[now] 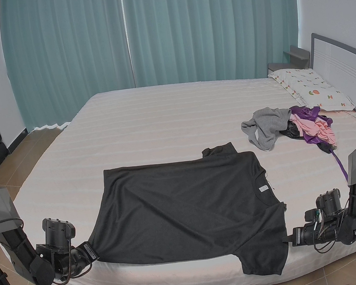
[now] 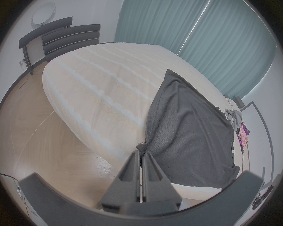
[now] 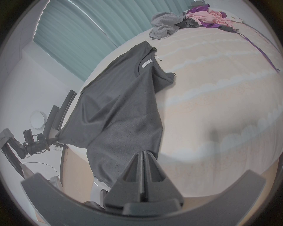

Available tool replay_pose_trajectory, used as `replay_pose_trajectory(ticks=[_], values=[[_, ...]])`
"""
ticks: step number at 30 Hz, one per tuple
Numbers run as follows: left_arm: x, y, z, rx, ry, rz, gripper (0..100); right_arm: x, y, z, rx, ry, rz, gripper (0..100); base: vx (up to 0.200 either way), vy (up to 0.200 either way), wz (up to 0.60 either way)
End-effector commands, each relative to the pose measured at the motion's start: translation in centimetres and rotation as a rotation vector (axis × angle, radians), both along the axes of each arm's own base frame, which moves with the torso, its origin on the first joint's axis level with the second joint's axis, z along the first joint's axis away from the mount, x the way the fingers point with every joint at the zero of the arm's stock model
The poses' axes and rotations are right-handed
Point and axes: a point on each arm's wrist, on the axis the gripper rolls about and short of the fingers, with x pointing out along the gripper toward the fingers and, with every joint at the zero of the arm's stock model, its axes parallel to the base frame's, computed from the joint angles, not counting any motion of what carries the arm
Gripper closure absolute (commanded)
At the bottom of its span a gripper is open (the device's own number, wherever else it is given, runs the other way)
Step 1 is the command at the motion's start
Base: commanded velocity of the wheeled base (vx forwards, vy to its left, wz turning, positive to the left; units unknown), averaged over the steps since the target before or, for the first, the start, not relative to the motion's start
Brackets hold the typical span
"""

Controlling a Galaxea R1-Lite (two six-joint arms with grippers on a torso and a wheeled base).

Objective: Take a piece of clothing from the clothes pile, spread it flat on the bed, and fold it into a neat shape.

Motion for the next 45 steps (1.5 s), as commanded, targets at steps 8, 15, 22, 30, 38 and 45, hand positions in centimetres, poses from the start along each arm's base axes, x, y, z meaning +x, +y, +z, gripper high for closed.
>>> replay_pose_trajectory(ticks=[8, 15, 22, 30, 38, 45], values=[[-0.6, 0.1, -0.3, 0.023, 0.029, -0.025, 100, -3.1, -2.6, 1.8, -0.055, -0.005, -0.028, 100, 0.0, 0.0, 0.0], [-0.6, 0.1, -0.4, 0.028, 0.031, -0.031, 100, -3.4, -3.3, 1.6, -0.045, -0.002, -0.025, 100, 0.0, 0.0, 0.0], [-0.6, 0.1, -0.3, 0.027, 0.027, -0.033, 100, -2.6, -1.7, 1.4, 0.011, -0.004, 0.052, 0, 0.0, 0.0, 0.0], [-0.6, 0.1, -0.3, 0.027, 0.028, -0.032, 100, -0.7, -0.1, 1.0, 0.068, -0.005, 0.028, 0, 0.0, 0.0, 0.0], [-0.6, 0.1, -0.3, 0.027, 0.027, -0.032, 100, 0.1, 0.2, -0.4, 0.031, 0.017, 0.015, 100, 0.0, 0.0, 0.0], [-0.6, 0.1, -0.4, 0.027, 0.028, -0.034, 100, 0.4, 0.2, -0.8, 0.027, 0.018, 0.008, 100, 0.0, 0.0, 0.0]])
